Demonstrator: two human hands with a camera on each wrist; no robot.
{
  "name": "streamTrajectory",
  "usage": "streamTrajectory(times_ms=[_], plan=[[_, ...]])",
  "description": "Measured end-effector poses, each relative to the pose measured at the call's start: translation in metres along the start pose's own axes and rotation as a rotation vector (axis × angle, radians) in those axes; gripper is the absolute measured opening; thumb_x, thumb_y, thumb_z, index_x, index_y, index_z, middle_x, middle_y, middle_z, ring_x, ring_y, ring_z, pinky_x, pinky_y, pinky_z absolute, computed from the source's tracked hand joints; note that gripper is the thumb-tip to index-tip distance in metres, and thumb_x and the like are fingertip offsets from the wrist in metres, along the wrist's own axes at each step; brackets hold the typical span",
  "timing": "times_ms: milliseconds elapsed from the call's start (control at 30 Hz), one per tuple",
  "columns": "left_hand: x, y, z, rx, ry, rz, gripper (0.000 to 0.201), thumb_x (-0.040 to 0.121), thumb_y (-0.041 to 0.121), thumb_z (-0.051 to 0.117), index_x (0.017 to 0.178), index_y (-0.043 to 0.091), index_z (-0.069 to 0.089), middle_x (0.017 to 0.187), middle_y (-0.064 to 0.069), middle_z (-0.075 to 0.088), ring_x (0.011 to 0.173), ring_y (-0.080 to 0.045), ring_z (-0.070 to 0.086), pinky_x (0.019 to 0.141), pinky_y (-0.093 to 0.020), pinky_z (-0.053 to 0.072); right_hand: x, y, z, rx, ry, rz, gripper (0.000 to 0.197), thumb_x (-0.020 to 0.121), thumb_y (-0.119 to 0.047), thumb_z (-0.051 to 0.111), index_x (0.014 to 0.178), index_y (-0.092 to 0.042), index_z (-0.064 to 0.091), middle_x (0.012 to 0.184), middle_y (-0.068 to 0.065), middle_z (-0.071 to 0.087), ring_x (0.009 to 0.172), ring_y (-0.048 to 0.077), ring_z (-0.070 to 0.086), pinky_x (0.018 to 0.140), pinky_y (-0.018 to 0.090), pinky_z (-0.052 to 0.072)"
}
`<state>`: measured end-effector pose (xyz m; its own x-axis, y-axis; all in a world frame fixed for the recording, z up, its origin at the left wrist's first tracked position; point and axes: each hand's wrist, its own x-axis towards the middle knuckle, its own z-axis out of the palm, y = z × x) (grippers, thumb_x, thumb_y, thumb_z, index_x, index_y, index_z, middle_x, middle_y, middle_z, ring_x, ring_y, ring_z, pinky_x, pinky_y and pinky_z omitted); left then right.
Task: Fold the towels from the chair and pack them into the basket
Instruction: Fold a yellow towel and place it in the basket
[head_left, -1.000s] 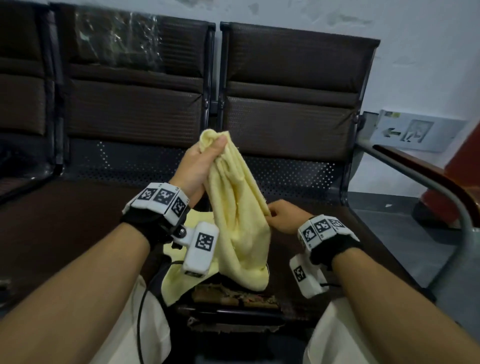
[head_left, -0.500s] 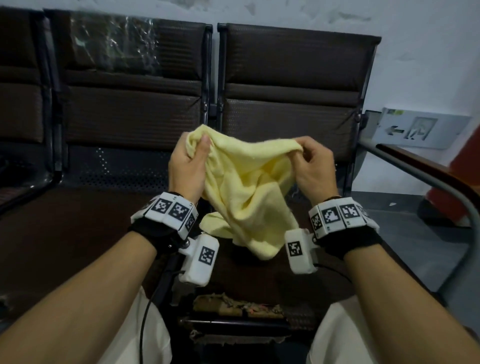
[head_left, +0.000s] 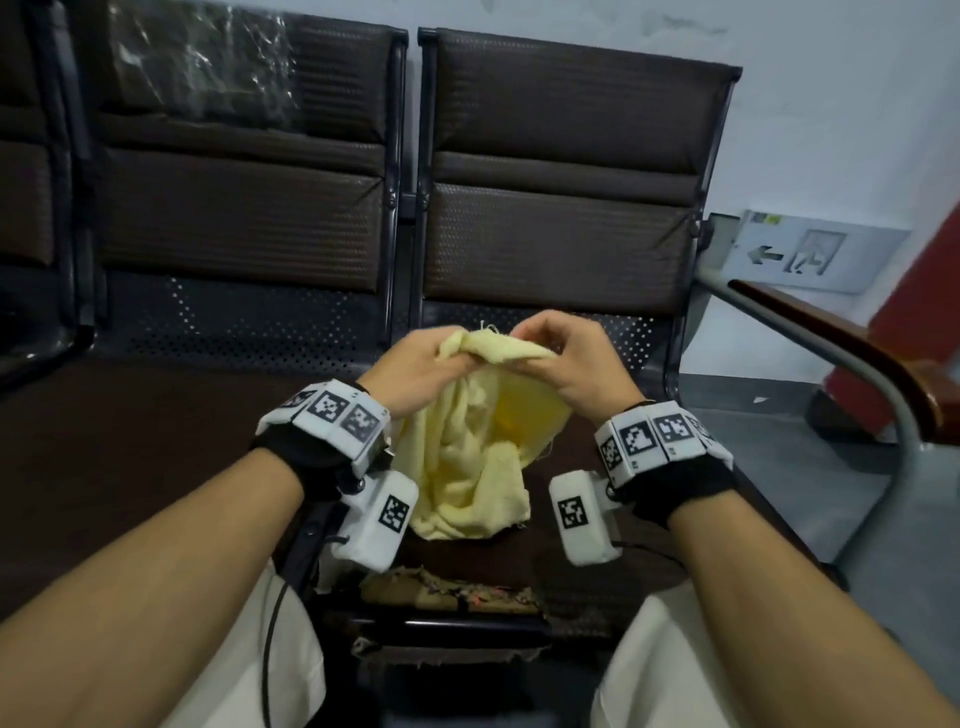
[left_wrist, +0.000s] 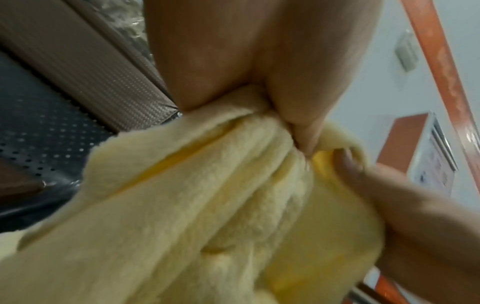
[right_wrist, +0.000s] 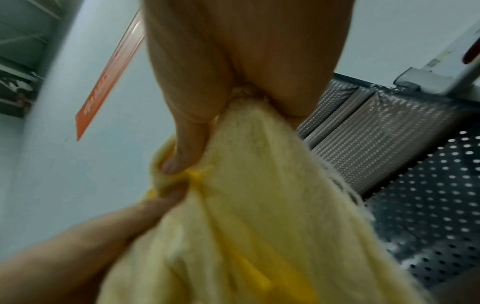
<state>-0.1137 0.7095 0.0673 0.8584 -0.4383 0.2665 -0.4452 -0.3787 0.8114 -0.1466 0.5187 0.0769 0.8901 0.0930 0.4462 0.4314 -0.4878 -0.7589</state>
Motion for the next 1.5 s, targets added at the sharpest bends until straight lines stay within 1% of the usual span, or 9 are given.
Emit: streamTrajectory(times_ms=[100, 267, 467, 567, 733, 900, 1033, 1200, 1500], plan=[[-0.001, 0.005, -0.009, -0.142, 0.068, -0.009, 0.010, 0.091, 0.022, 0.057, 0.091, 0.024, 0.067, 0.088, 0.004, 0.067, 0.086, -0.014, 0.063, 0.088, -0.041, 0.049, -0.005, 0.014, 0.000, -0.277, -0.159, 0.149, 0.027, 0.066, -0.026, 0.085, 0.079, -0.032, 0.062, 0.075, -0.015, 0.063, 0.076, 0.004, 0.059, 0.062, 0.011, 0.041], [-0.002, 0.004, -0.024, -0.235, 0.264, -0.053, 0.016, 0.092, 0.024, 0.055, 0.099, 0.014, 0.065, 0.102, -0.011, 0.068, 0.100, -0.028, 0.063, 0.093, -0.048, 0.049, -0.012, 0.048, 0.003, -0.571, -0.318, 0.363, 0.014, 0.087, -0.025, 0.064, 0.086, -0.012, 0.067, 0.085, 0.004, 0.067, 0.085, 0.020, 0.062, 0.069, 0.027, 0.044], [0.005, -0.011, -0.036, -0.150, 0.574, -0.051, 0.022, 0.092, 0.035, 0.054, 0.087, 0.015, 0.060, 0.078, 0.003, 0.060, 0.074, -0.013, 0.056, 0.066, -0.032, 0.043, 0.010, 0.041, -0.017, -0.235, 0.229, 0.136, 0.012, 0.092, -0.019, 0.060, 0.080, -0.017, 0.063, 0.068, -0.005, 0.059, 0.065, 0.011, 0.054, 0.056, 0.018, 0.040], [0.013, -0.017, -0.032, -0.093, 0.595, -0.025, 0.021, 0.090, 0.036, 0.055, 0.084, 0.017, 0.057, 0.073, 0.006, 0.057, 0.070, -0.012, 0.052, 0.062, -0.030, 0.040, 0.020, 0.031, -0.021, -0.109, 0.449, 0.045, 0.009, 0.089, -0.020, 0.061, 0.081, -0.019, 0.064, 0.069, -0.010, 0.062, 0.066, 0.008, 0.057, 0.058, 0.020, 0.043], [0.012, -0.037, -0.009, 0.133, 0.194, -0.174, 0.029, 0.084, 0.044, 0.062, 0.097, 0.019, 0.058, 0.089, 0.003, 0.062, 0.084, -0.017, 0.058, 0.073, -0.033, 0.045, 0.004, 0.054, -0.009, -0.386, 0.112, 0.283, 0.014, 0.087, -0.032, 0.066, 0.091, -0.020, 0.068, 0.081, -0.007, 0.063, 0.077, 0.008, 0.057, 0.068, 0.020, 0.037], [0.003, -0.048, 0.004, 0.391, -0.156, -0.307, 0.048, 0.085, 0.030, 0.063, 0.123, 0.020, 0.034, 0.099, -0.004, 0.060, 0.088, -0.023, 0.062, 0.072, -0.037, 0.049, -0.024, 0.070, 0.003, -0.400, -0.419, 0.506, 0.043, 0.078, -0.038, 0.075, 0.113, -0.018, 0.060, 0.094, -0.003, 0.068, 0.086, 0.013, 0.064, 0.073, 0.026, 0.050], [0.000, -0.050, 0.008, 0.395, -0.157, -0.263, 0.033, 0.092, 0.029, 0.053, 0.110, 0.020, 0.027, 0.094, -0.009, 0.058, 0.083, -0.029, 0.062, 0.072, -0.040, 0.048, -0.038, 0.077, -0.001, -0.630, -0.718, 0.645, 0.066, 0.070, -0.040, 0.081, 0.125, -0.017, 0.052, 0.115, -0.001, 0.061, 0.106, 0.019, 0.057, 0.091, 0.033, 0.048], [0.001, -0.053, -0.001, 0.358, -0.095, -0.148, 0.017, 0.094, 0.031, 0.051, 0.104, 0.022, 0.040, 0.089, 0.005, 0.056, 0.086, -0.019, 0.058, 0.071, -0.032, 0.042, -0.045, 0.091, -0.010, -0.708, -0.927, 0.746, 0.057, 0.069, -0.038, 0.082, 0.114, -0.013, 0.057, 0.109, -0.002, 0.058, 0.101, 0.021, 0.056, 0.086, 0.033, 0.048], [0.003, -0.060, -0.011, 0.411, -0.025, -0.190, 0.032, 0.091, 0.041, 0.054, 0.071, 0.016, 0.060, 0.088, -0.002, 0.055, 0.084, -0.017, 0.055, 0.071, -0.029, 0.037, -0.047, 0.102, -0.001, -0.787, -0.810, 0.656, 0.031, 0.088, -0.030, 0.061, 0.110, -0.009, 0.062, 0.110, 0.009, 0.064, 0.098, 0.025, 0.062, 0.078, 0.031, 0.048]])
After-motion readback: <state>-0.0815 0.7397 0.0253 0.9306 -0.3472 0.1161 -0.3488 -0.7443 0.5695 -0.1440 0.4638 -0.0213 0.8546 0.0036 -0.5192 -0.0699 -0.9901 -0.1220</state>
